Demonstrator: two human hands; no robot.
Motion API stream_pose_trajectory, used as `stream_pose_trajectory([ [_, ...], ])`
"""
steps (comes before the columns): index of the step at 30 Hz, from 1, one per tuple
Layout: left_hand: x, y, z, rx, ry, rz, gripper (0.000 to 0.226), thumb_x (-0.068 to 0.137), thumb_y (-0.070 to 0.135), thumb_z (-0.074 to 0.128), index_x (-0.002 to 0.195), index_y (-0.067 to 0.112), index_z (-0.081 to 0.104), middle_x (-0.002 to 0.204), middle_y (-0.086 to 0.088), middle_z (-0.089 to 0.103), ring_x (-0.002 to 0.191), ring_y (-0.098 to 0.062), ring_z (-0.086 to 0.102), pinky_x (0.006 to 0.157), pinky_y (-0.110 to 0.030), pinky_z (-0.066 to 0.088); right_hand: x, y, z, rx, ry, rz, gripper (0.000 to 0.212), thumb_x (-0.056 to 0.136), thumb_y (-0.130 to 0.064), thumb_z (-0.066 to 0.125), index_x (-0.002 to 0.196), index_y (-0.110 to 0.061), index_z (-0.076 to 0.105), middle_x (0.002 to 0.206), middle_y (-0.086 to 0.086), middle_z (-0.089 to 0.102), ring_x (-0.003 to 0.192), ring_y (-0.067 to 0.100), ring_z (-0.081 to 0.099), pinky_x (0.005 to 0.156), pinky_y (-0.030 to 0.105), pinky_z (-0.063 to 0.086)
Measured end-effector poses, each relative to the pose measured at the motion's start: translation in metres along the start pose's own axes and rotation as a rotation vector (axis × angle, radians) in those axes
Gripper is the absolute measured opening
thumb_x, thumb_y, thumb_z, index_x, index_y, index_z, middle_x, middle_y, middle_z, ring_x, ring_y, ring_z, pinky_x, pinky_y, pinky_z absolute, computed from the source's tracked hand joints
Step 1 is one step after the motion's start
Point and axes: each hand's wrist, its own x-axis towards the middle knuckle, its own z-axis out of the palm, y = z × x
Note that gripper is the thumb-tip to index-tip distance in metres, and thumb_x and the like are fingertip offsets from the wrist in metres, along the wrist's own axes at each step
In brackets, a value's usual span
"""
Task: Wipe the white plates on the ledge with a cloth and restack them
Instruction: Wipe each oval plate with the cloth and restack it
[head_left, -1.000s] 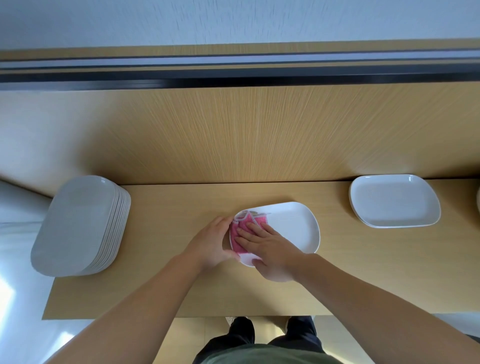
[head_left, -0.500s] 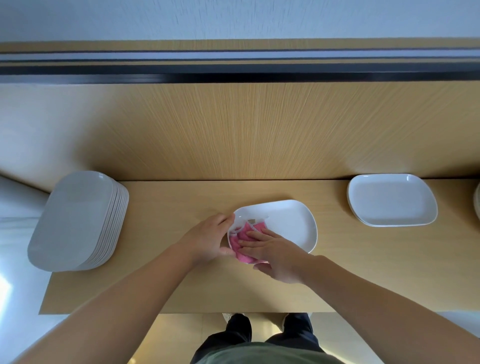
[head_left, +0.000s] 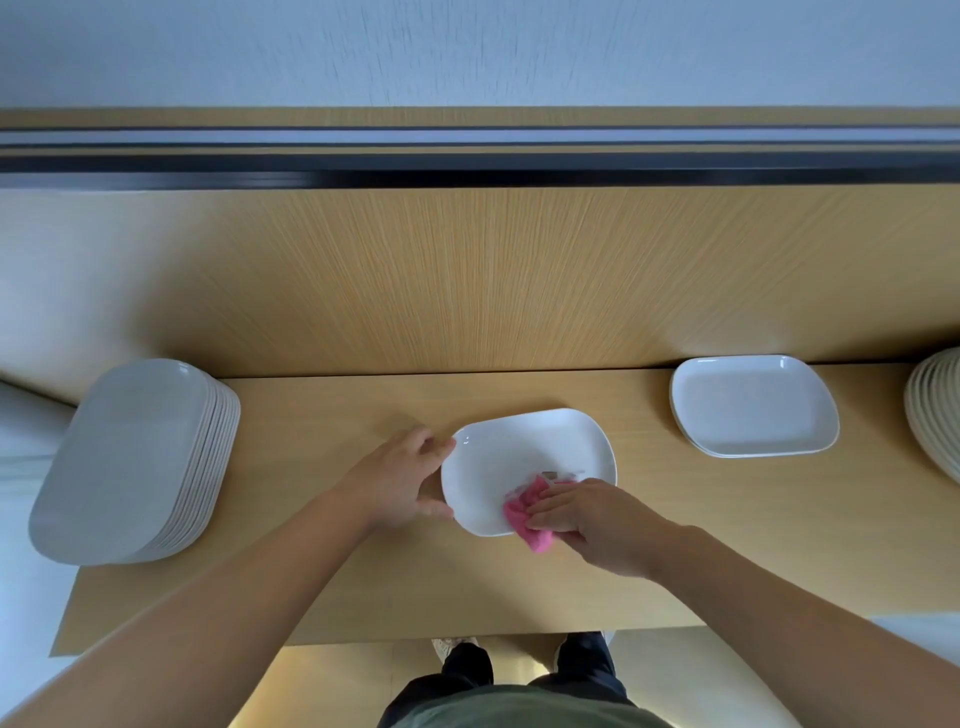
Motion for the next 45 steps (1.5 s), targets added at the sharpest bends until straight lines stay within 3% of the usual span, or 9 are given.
stream_pose_trajectory([
  [6, -0.013, 0.015, 0.025, 0.059, 0.342, 0.298, 0.049, 0.079, 0.054, 0.047, 0.093, 0.015, 0.073, 0.102, 0.002, 0.067, 0.095, -0.013, 0.054, 0.064, -0.025, 0.055, 0.015, -0.015, 0.003, -0.205, 0.111, -0.018, 0.034, 0.086, -0.019, 0.056, 0.117, -0.022, 0.067, 0.119, -0.004, 0.068, 0.103, 0.022, 0.066, 0.069, 0.037, 0.057],
  [12, -0.014, 0.024, 0.053, 0.057, 0.208, 0.302, 0.05, 0.078, 0.053, 0.041, 0.081, 0.02, 0.079, 0.099, 0.005, 0.074, 0.095, -0.009, 0.068, 0.089, -0.026, 0.05, 0.001, -0.016, 0.043, -0.422, -0.04, 0.199, 0.058, 0.104, -0.045, 0.01, 0.136, -0.026, 0.055, 0.141, -0.002, 0.055, 0.129, 0.024, 0.053, 0.099, 0.046, 0.047],
  [18, -0.009, 0.028, 0.048, 0.025, 0.14, 0.262, 0.048, 0.078, 0.051, 0.038, 0.064, 0.027, 0.077, 0.093, 0.015, 0.074, 0.092, 0.001, 0.067, 0.095, -0.02, 0.04, -0.016, -0.003, 0.033, -0.453, -0.076, 0.155, 0.06, 0.106, -0.042, 0.005, 0.135, -0.029, 0.056, 0.142, -0.008, 0.052, 0.134, 0.018, 0.046, 0.107, 0.04, 0.043],
  [26, -0.003, 0.022, 0.056, 0.057, 0.208, 0.308, 0.062, 0.089, 0.054, 0.031, 0.076, 0.014, 0.077, 0.108, -0.002, 0.073, 0.107, -0.014, 0.066, 0.101, -0.044, 0.036, -0.049, 0.031, -0.005, -0.477, -0.02, 0.128, 0.056, 0.105, -0.043, 0.016, 0.127, -0.026, 0.065, 0.136, -0.007, 0.059, 0.13, 0.018, 0.051, 0.107, 0.035, 0.033],
  [31, -0.004, 0.029, 0.048, -0.064, 0.062, 0.217, 0.092, 0.076, 0.065, 0.01, 0.114, 0.004, 0.068, 0.147, -0.004, 0.045, 0.142, -0.013, 0.031, 0.113, -0.02, -0.009, -0.031, 0.029, -0.025, -0.43, 0.117, 0.095, 0.044, 0.066, -0.008, 0.082, 0.108, -0.018, 0.074, 0.113, -0.004, 0.072, 0.109, 0.021, 0.067, 0.085, 0.036, 0.056],
  [35, -0.004, 0.025, 0.057, 0.023, 0.2, 0.247, 0.076, 0.096, 0.059, 0.018, 0.073, 0.015, 0.075, 0.107, -0.002, 0.073, 0.106, -0.014, 0.066, 0.103, -0.045, 0.039, 0.001, 0.014, -0.017, -0.453, 0.115, 0.088, 0.048, 0.069, -0.007, 0.067, 0.116, -0.019, 0.066, 0.127, -0.002, 0.063, 0.12, 0.026, 0.058, 0.089, 0.038, 0.053],
  [37, -0.004, 0.022, 0.062, 0.007, 0.178, 0.268, 0.076, 0.096, 0.06, 0.018, 0.073, 0.013, 0.074, 0.107, -0.005, 0.073, 0.107, -0.017, 0.067, 0.101, -0.051, 0.039, 0.018, 0.007, 0.0, -0.49, 0.019, 0.107, 0.058, 0.066, -0.012, 0.07, 0.123, -0.019, 0.064, 0.134, 0.002, 0.059, 0.125, 0.032, 0.055, 0.095, 0.045, 0.049],
  [40, -0.003, 0.024, 0.055, 0.014, 0.141, 0.24, 0.074, 0.089, 0.062, 0.023, 0.087, 0.009, 0.075, 0.121, -0.006, 0.067, 0.12, -0.017, 0.059, 0.111, -0.041, 0.021, 0.025, 0.012, 0.021, -0.522, -0.069, 0.191, 0.073, 0.07, -0.02, 0.076, 0.139, -0.018, 0.052, 0.145, 0.006, 0.05, 0.134, 0.037, 0.044, 0.104, 0.052, 0.036],
  [45, 0.001, 0.025, 0.056, 0.071, 0.188, 0.323, 0.046, 0.076, 0.053, 0.041, 0.054, 0.024, 0.069, 0.087, 0.015, 0.074, 0.089, 0.0, 0.069, 0.09, -0.024, 0.048, 0.007, 0.031, 0.006, -0.586, -0.003, 0.237, 0.053, 0.086, -0.03, 0.04, 0.138, -0.025, 0.052, 0.141, -0.001, 0.054, 0.131, 0.026, 0.05, 0.1, 0.051, 0.043],
])
